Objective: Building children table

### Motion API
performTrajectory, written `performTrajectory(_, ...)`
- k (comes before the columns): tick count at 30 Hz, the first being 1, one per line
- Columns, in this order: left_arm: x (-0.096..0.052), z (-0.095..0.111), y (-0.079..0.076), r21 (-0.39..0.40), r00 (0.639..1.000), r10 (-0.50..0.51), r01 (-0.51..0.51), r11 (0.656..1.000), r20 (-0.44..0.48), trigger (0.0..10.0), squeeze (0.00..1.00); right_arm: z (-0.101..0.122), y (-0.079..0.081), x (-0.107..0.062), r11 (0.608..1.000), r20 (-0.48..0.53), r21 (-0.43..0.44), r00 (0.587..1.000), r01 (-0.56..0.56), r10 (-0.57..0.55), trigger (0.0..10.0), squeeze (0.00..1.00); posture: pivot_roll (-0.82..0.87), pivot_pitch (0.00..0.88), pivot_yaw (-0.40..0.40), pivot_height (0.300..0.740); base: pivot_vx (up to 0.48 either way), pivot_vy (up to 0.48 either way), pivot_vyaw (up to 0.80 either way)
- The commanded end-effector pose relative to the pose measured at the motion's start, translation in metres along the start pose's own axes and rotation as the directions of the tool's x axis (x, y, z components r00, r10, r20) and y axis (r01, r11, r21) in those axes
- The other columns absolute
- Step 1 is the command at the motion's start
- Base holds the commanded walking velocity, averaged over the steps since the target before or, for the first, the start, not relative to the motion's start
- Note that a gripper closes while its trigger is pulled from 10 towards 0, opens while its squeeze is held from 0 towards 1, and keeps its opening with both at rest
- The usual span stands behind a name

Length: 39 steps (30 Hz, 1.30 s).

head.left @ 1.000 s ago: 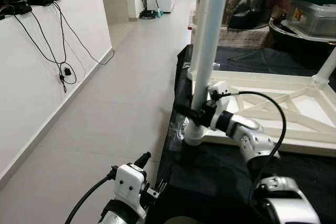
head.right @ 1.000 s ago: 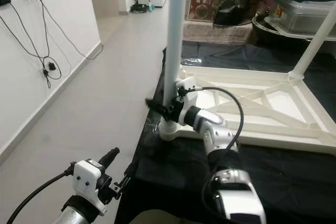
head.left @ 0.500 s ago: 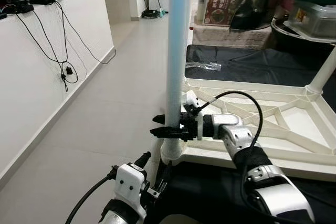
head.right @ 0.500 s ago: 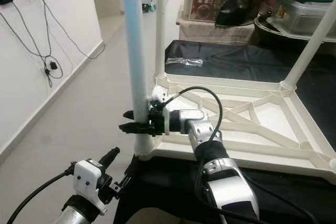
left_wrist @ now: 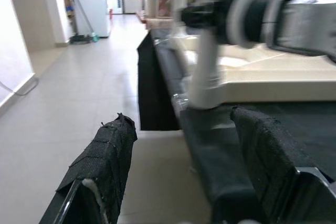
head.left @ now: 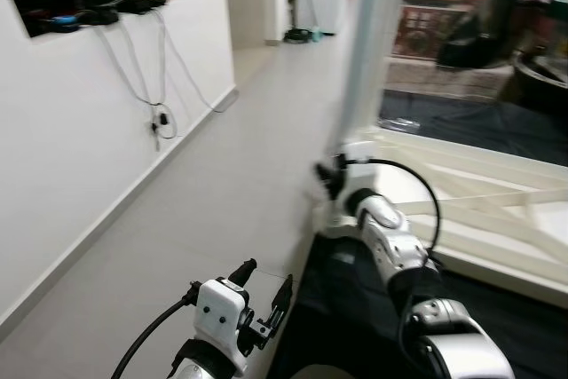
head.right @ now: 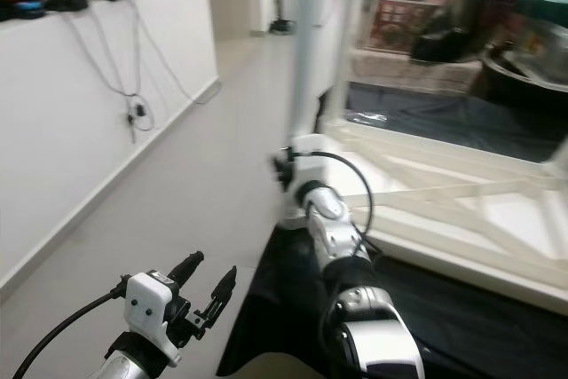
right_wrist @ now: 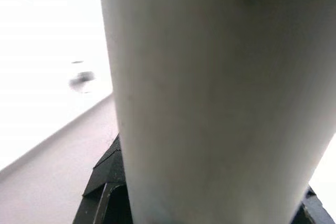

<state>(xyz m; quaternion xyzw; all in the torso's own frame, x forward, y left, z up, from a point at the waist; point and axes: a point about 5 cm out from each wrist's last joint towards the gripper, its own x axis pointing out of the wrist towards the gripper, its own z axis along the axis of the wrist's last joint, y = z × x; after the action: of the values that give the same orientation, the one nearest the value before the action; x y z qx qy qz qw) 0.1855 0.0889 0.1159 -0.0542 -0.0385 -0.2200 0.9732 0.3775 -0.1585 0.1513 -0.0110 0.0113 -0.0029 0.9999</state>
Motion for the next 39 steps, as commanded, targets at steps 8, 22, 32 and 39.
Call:
performTrajectory(8,0.001,-0.004,0.0,-0.015,1.0,-0.005,0.005,1.0,-0.017,10.0,0.0,-0.022,-0.011,-0.023,0.956,-0.111,0.031,0.952,0.29,-0.285,0.0,0.0,0.05,0.0,-0.026,0.74,0.0,0.0,0.0)
performTrajectory(22,0.002,-0.004,0.0,-0.015,1.0,-0.005,0.005,1.0,-0.016,10.0,0.0,0.01,0.033,-0.003,0.948,0.105,0.251,0.979,-0.198,0.176,10.0,0.0,0.05,0.0,-0.031,0.74,0.0,0.0,0.0)
performTrajectory(32,0.004,-0.004,-0.001,-0.013,1.0,-0.009,0.009,1.0,-0.013,10.0,0.0,0.008,0.035,-0.014,0.589,0.003,0.215,0.604,-0.779,0.797,10.0,0.0,0.05,0.0,-0.035,0.74,0.0,0.0,0.0)
performTrajectory(39,0.004,-0.005,-0.002,-0.011,1.0,-0.009,0.009,1.0,-0.012,10.0,0.0,0.006,0.04,-0.023,0.333,-0.053,0.18,0.328,-0.926,0.943,10.0,0.0,0.05,0.0,-0.034,0.74,0.0,0.0,0.0)
